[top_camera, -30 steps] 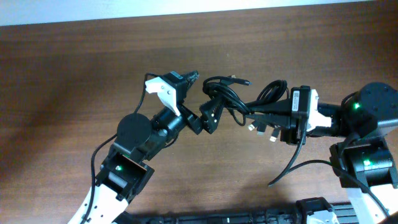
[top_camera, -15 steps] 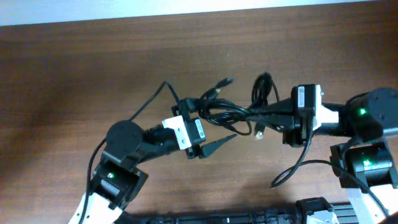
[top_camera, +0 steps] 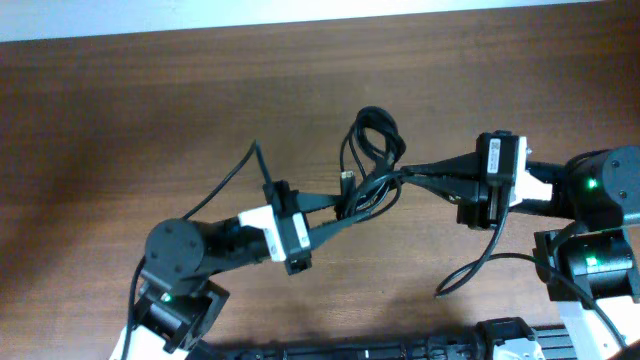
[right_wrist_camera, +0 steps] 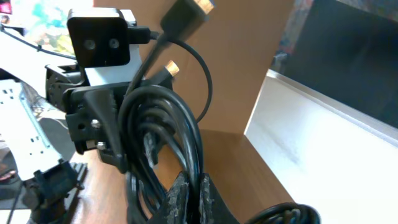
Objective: Untangle cables
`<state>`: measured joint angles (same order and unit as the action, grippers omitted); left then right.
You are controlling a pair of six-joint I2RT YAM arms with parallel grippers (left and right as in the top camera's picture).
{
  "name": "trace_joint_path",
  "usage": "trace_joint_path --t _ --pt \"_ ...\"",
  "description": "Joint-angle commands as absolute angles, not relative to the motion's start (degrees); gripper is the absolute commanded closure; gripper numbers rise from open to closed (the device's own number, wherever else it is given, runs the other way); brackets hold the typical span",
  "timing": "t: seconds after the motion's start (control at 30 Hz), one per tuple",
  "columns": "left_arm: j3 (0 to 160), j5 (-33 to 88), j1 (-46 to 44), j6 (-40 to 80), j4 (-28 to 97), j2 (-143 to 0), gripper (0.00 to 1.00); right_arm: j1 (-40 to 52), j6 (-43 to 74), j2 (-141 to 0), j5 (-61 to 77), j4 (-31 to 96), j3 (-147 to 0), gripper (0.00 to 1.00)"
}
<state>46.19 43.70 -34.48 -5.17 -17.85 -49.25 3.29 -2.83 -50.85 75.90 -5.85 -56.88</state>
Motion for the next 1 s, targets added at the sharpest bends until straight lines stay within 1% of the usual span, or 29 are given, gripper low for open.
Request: trace_joint_path --t 0.0,0.03,0.1,0.17,0.2,0.3,0.33,0.4,0.47,0.53,0.6,0.63,0.67,0.77,0.83,0.9,0.97 --pt "46.5 40.4 -34.7 -2.1 -20.6 -52.8 1.00 3.7 -2.5 -50.6 77.2 -5.8 -57.8 0.96" --pt "46.5 35.2 -34.7 -2.1 -21.4 -52.4 1.00 3.7 -2.5 -50.6 77.1 -5.7 -57.8 0.95" --pt "46.5 24.8 -34.7 0.4 -21.8 -51.6 1.00 3.7 -2.5 -50.6 69.7 0.3 -57.8 0.62" --pt "46.5 21.1 -34.7 0.4 -21.9 -51.6 1.00 3.7 -2.4 -50.6 64.4 6.1 -57.8 0.32" --pt "46.5 20.9 -34.7 0.4 -22.1 -51.6 1.00 3.7 -2.0 -50.6 63.9 7.4 -57.8 0.24" --pt "46.5 20.9 -34.7 0.5 -24.4 -51.5 1.00 3.7 -2.0 -50.6 61.7 10.7 -57.8 0.21" --pt "46.5 23.0 -34.7 0.4 -24.4 -51.1 1.00 3.7 -2.0 -50.6 58.2 12.1 -57.8 0.20" --pt "46.5 23.4 -34.7 0.4 -22.2 -49.6 1.00 3.7 -2.0 -50.6 49.2 14.7 -57.8 0.19" --pt "46.5 26.7 -34.7 -4.6 -17.9 -47.8 1.00 3.7 4.9 -50.6 41.3 14.7 -57.8 0.14" --pt "46.5 34.8 -34.7 -9.3 -15.3 -46.8 1.00 3.7 12.6 -50.6 36.6 14.6 -57.8 0.08" --pt "46.5 42.2 -34.7 -12.7 -15.3 -46.9 1.00 3.7 18.0 -50.7 36.7 14.6 -57.8 0.04" --pt "46.5 48.4 -34.7 -16.8 -15.3 -47.0 1.00 3.7 19.9 -50.9 38.4 14.6 -57.8 0.03" --pt "46.5 49.4 -34.7 -19.1 -15.2 -47.0 1.00 3.7 20.0 -50.9 40.6 14.6 -57.8 0.01" --pt "46.5 49.3 -34.7 -38.1 -9.8 -47.2 1.00 3.7 20.0 -50.9 46.9 14.6 -57.8 0.01" --pt "46.5 49.3 -34.7 -47.6 -7.8 -47.9 1.00 3.7 20.0 -50.9 51.7 14.6 -57.8 0.01" --pt "46.5 49.3 -34.7 -51.2 -8.1 -50.0 1.00 3.7 20.0 -51.0 57.4 14.7 -57.8 0.01" --pt "46.5 49.3 -34.7 -51.3 -10.8 -52.2 1.00 3.7 20.0 -51.0 59.1 15.6 -57.8 0.01"
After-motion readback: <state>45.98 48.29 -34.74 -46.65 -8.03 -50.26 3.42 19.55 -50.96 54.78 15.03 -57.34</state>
